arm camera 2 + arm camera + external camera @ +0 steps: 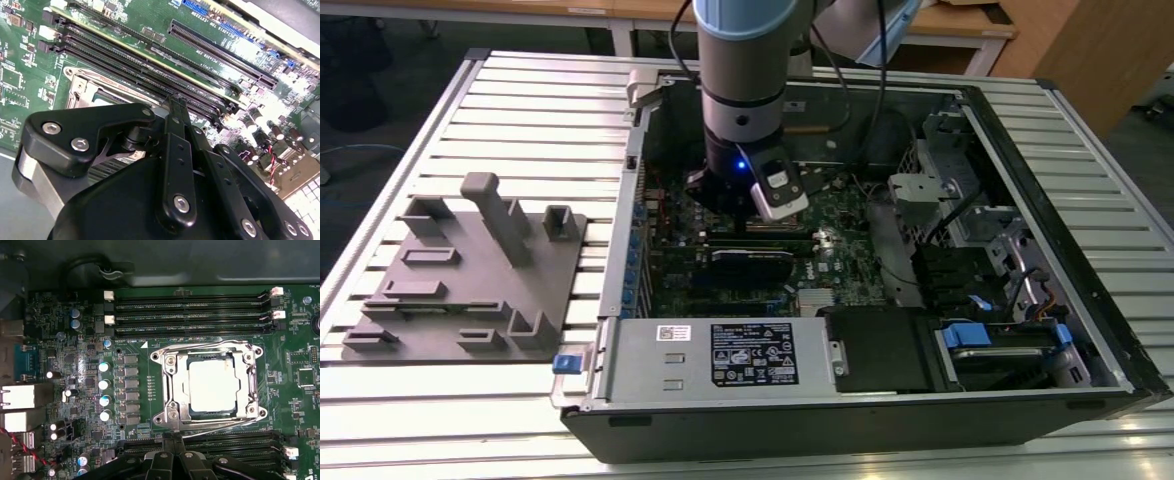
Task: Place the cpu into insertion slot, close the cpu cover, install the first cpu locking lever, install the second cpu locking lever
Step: 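Install the second cpu locking lever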
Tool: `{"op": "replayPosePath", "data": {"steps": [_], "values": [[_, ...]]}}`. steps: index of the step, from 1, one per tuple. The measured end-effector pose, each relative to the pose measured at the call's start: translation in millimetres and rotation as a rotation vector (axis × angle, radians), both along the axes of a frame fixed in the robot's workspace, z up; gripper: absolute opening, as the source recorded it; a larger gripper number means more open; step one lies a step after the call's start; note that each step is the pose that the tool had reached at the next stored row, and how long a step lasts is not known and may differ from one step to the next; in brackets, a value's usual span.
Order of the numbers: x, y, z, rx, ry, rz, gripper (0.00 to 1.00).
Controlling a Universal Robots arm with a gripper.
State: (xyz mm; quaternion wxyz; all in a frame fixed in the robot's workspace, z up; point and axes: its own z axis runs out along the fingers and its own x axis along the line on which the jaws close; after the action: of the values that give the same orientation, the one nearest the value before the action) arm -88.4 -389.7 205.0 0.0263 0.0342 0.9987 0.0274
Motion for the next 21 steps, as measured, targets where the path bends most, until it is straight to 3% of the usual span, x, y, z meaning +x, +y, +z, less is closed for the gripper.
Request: {"op": "replayPosePath", "data": {"steps": [21], "values": [[-4.3, 1.2, -5.0, 0.0035, 0.0, 0.0, 0.1]]}}
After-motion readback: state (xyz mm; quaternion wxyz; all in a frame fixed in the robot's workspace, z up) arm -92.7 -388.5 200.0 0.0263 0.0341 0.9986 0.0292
